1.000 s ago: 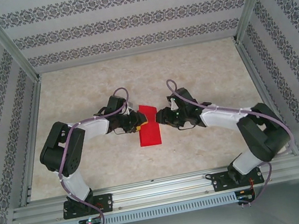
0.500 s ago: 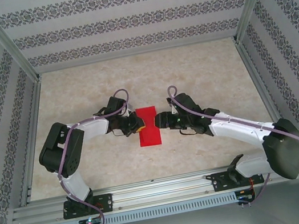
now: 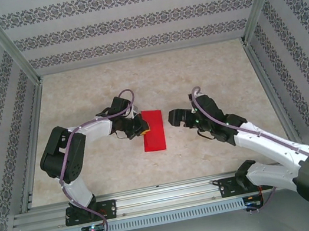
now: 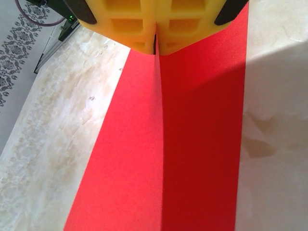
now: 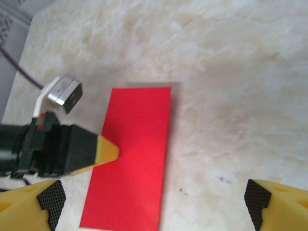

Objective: Fold a paper plane with a square sheet of paper (pick it up from the middle)
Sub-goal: Fold the triangle a second time at the center of the table.

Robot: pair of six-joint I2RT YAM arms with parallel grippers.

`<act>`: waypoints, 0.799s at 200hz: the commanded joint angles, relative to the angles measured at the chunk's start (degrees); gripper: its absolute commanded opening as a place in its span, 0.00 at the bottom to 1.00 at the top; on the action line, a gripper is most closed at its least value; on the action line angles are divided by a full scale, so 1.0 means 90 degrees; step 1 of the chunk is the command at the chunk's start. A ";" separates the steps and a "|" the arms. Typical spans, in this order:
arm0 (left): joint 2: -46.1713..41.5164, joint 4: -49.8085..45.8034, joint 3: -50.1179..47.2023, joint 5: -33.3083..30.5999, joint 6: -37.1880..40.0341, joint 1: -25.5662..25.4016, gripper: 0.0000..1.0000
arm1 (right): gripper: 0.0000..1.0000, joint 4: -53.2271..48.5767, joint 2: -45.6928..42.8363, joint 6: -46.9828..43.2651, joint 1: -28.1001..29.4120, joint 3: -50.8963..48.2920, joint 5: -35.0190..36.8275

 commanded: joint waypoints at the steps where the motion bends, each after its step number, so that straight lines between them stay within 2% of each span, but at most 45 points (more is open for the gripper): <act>1: -0.0042 -0.0323 0.0221 0.0022 0.0196 0.0015 0.00 | 0.98 0.0935 -0.0305 0.0311 -0.0312 -0.0646 -0.0169; 14: 0.0006 -0.0308 0.0261 0.0074 0.0169 0.0013 0.00 | 0.98 0.1259 -0.0487 0.0232 -0.0429 -0.0880 -0.0289; 31: 0.0018 -0.0334 0.0286 0.0034 0.0121 0.0017 0.00 | 0.98 0.1037 -0.0480 0.0009 -0.0465 -0.0810 -0.0369; 58: 0.0015 -0.0366 0.0267 -0.0075 0.0051 0.0017 0.00 | 0.98 0.0116 0.0170 -0.0447 -0.0458 -0.0163 -0.0984; 80: -0.0073 -0.0371 0.0135 -0.0129 0.0004 0.0016 0.00 | 0.95 0.0179 0.0626 -0.0392 -0.0280 -0.0025 -0.1341; 112: -0.0182 -0.0488 0.0152 -0.0177 0.0069 0.0011 0.00 | 0.89 0.0416 0.0977 -0.0527 0.0444 0.0210 -0.1118; 146: -0.0264 -0.0653 0.0150 -0.0322 0.0094 0.0017 0.00 | 0.79 -0.0053 0.1329 -0.0860 0.0908 0.0680 -0.0622; 160: -0.0314 -0.0474 0.0034 -0.0331 -0.0001 0.0012 0.00 | 0.78 -0.0217 0.1374 -0.0988 0.1084 0.0779 -0.0393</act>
